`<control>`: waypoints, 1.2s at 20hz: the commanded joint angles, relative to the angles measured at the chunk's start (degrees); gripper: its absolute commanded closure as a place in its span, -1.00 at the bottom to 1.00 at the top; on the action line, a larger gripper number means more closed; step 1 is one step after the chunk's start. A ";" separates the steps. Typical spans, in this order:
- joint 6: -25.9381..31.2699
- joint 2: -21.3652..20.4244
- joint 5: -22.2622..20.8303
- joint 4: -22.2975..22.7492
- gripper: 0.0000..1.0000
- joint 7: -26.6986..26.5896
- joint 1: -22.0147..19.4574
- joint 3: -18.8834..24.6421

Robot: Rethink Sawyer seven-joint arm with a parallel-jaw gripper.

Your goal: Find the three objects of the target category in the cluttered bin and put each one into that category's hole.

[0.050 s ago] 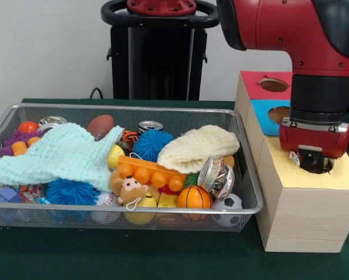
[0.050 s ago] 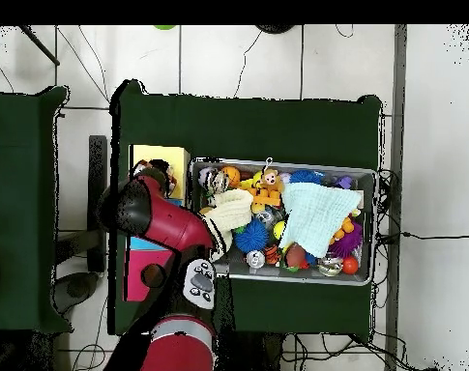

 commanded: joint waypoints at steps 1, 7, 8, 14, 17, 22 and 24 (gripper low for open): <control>5.61 2.12 0.27 1.31 1.00 11.32 3.11 0.74; 14.11 -0.11 0.29 -0.97 1.00 11.94 8.21 -7.81; 15.11 -0.21 0.15 -1.41 1.00 12.11 8.76 -8.87; 19.65 -1.32 -0.81 -2.93 1.00 12.65 10.24 -12.40; 19.33 -1.50 -0.80 -3.01 1.00 12.44 10.00 -12.25; 18.90 -1.51 -0.91 -3.37 1.00 12.17 9.81 -12.21; 19.79 -2.10 -1.17 -3.52 1.00 12.28 10.25 -13.05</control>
